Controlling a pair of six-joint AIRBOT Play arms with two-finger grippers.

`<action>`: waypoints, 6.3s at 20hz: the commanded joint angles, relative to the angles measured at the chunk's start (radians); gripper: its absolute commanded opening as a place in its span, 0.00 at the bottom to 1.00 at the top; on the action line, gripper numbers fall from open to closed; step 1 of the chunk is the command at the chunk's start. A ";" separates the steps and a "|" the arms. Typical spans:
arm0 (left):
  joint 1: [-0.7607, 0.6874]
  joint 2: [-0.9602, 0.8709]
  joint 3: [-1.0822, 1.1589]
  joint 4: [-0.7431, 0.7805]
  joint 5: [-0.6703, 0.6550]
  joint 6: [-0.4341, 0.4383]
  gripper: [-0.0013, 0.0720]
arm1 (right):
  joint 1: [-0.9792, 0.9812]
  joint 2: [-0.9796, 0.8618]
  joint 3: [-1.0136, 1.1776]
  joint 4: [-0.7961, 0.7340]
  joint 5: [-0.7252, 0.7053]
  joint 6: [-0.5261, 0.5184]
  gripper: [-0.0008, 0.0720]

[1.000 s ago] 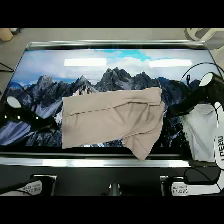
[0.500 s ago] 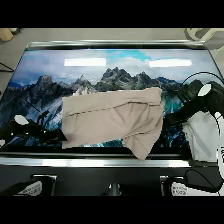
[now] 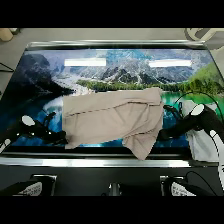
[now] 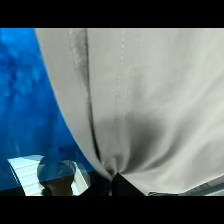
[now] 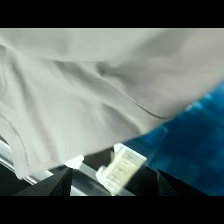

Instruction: Fold the shirts.

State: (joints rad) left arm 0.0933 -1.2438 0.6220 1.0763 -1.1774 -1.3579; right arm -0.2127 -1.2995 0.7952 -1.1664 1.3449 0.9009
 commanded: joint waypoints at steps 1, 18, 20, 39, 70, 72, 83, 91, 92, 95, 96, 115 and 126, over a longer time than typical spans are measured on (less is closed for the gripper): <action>-0.003 0.025 0.000 -0.004 -0.001 -0.003 0.05 | 0.000 0.015 -0.114 0.103 -0.141 0.039 0.76; 0.074 0.055 0.456 -0.003 -0.013 0.044 0.05 | 0.000 -0.041 0.462 0.169 -0.274 -0.047 0.02; 0.075 -0.039 0.531 -0.004 0.039 0.006 0.05 | 0.001 -0.163 0.594 0.188 -0.301 -0.026 0.02; 0.137 -0.526 1.032 -0.203 -0.096 -0.124 0.99 | -0.034 -0.492 0.813 0.162 -0.166 0.004 1.00; -0.551 -0.692 0.941 -0.658 0.257 -0.029 0.05 | 0.089 -0.160 0.814 0.631 0.236 0.076 0.02; -0.619 -0.737 0.941 -0.713 0.263 -0.010 0.05 | 0.089 -0.108 0.814 0.571 0.267 0.102 0.03; -0.234 -0.343 0.940 -0.545 0.333 0.002 0.05 | 0.374 -0.230 0.814 0.580 -0.050 0.133 0.03; 0.024 0.098 0.940 -0.435 0.222 0.027 0.05 | 0.645 -0.613 0.814 1.007 -0.267 0.014 0.84; 0.024 0.122 0.940 -0.382 0.200 0.027 0.05 | 0.625 -0.608 0.814 0.994 -0.215 0.013 0.84; 0.024 0.154 0.940 -0.254 0.125 0.026 0.05 | 0.498 -0.526 0.814 0.843 -0.081 0.039 0.84; 0.024 0.154 0.940 -0.231 0.110 0.023 0.05 | 0.439 -0.483 0.814 0.741 -0.051 0.077 0.84; 0.024 0.153 0.935 -0.215 0.096 0.050 0.05 | 0.449 -0.456 0.498 0.381 -0.385 0.494 0.73; 0.024 0.146 0.934 -0.215 0.096 0.062 0.05 | 0.059 -0.188 0.870 0.307 -0.076 0.344 0.02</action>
State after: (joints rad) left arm 0.1165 -1.0931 1.5566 0.8612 -1.0817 -1.2995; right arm -0.0025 -1.5734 1.5707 -0.8070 1.1423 1.2312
